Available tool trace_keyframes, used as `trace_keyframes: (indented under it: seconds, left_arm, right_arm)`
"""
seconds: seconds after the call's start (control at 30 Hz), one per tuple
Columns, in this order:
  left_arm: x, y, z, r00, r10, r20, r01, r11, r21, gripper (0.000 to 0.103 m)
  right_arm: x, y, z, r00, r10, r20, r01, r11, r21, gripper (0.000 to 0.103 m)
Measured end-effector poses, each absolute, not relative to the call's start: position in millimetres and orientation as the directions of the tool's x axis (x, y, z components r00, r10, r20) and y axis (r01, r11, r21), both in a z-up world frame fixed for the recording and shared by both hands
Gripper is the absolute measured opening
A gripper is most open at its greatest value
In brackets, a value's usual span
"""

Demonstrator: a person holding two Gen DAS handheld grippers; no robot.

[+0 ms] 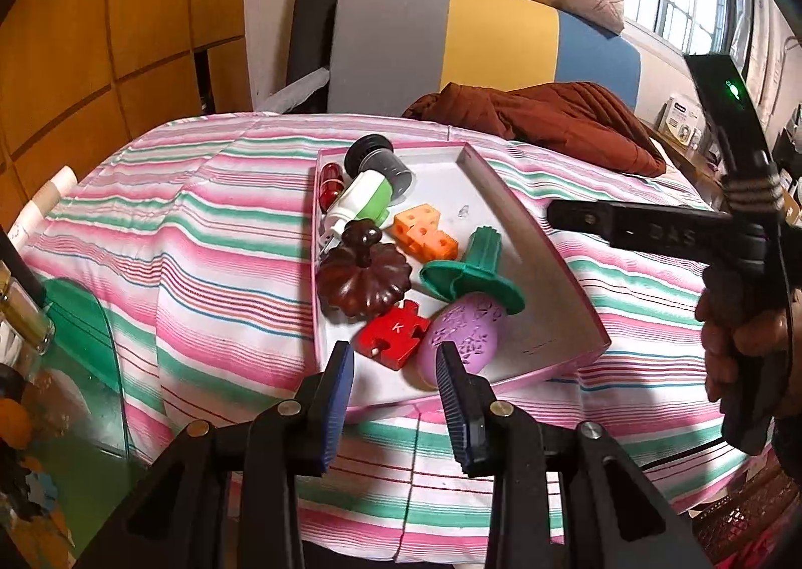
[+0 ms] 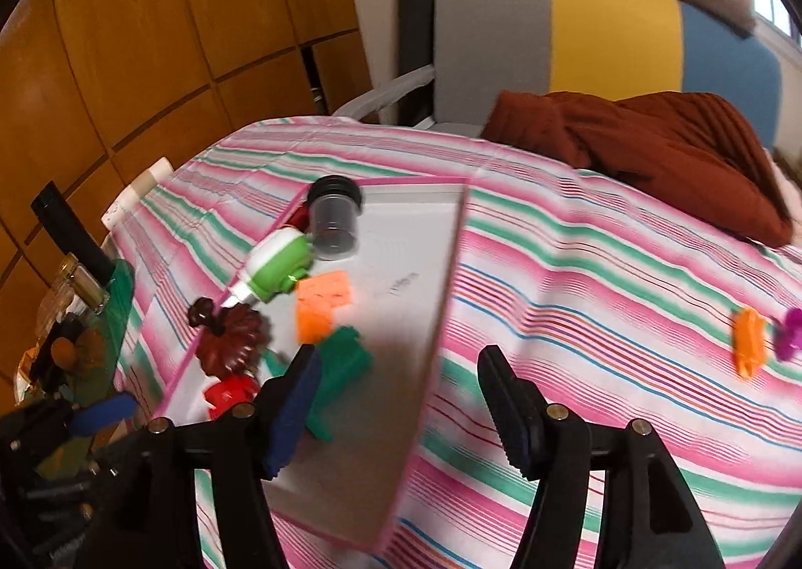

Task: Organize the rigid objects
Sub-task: 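Move both grippers toward the yellow cart and purple plunger stamp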

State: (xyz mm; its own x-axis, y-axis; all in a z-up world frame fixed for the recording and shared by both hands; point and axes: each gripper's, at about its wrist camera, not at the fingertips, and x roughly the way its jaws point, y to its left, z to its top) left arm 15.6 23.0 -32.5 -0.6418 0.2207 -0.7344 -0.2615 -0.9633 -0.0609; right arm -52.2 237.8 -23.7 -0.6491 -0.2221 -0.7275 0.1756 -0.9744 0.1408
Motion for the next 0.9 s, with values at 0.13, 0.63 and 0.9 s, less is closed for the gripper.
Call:
trace_keyframes:
  seconds: [0.13,0.63,0.9]
  left_arm:
    - [18,30,-29,-0.643,0.225,-0.732,-0.28,-0.959,-0.049,0.034]
    - [17,76,-11,-0.65,0.258,-0.714,-0.379,-0.925,0.011,0.034]
    - [10,128,-5,-0.618,0.291,-0.73,-0.46,-0.887,0.036,0.034]
  right_arm:
    - [-44,264,-22,-0.658,-0.181,-0.731,0.129,-0.984,0.127,0.068]
    - [-29,424,-13,-0.657,0.134,-0.742,-0.196,-0.981,-0.004,0.075]
    - [1,541,-38,-0.6,0.326,-0.73,-0.523,-0.851,0.05,0.075]
